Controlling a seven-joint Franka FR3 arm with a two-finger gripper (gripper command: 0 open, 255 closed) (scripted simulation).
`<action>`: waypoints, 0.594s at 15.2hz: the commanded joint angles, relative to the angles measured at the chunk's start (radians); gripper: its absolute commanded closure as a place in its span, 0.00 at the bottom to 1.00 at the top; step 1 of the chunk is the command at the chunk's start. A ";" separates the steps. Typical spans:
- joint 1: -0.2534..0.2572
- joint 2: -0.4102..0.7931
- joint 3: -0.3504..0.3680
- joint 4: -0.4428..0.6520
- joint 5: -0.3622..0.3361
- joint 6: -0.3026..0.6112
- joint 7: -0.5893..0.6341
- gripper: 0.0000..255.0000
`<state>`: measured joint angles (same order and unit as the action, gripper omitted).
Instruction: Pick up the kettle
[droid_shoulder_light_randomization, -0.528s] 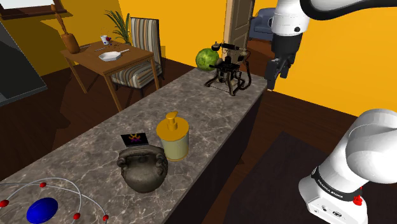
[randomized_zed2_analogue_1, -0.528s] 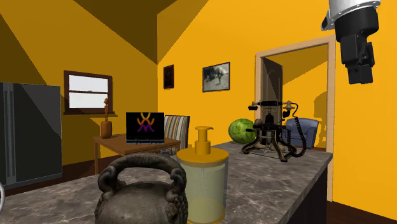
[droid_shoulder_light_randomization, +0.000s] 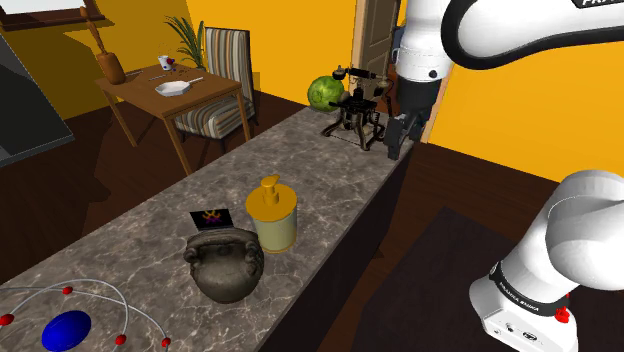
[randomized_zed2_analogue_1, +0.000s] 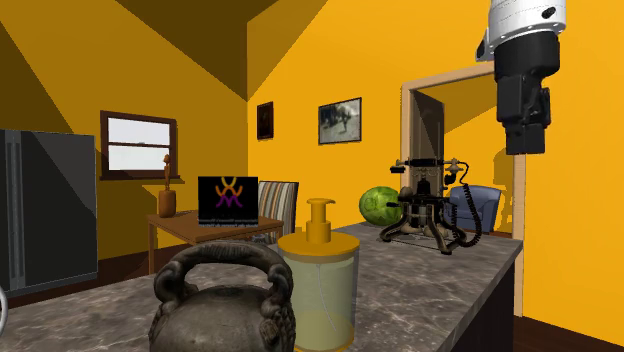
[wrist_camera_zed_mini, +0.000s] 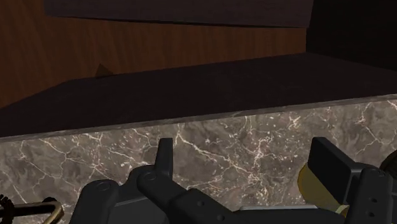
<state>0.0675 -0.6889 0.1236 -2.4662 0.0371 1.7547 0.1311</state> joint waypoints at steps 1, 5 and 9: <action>0.019 0.023 0.026 -0.019 0.023 0.070 0.018 0.00; 0.053 0.095 0.083 -0.028 0.061 0.203 0.056 0.00; 0.081 0.183 0.143 -0.019 0.085 0.334 0.095 0.00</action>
<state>0.1418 -0.5391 0.2480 -2.4889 0.1166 2.0433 0.2136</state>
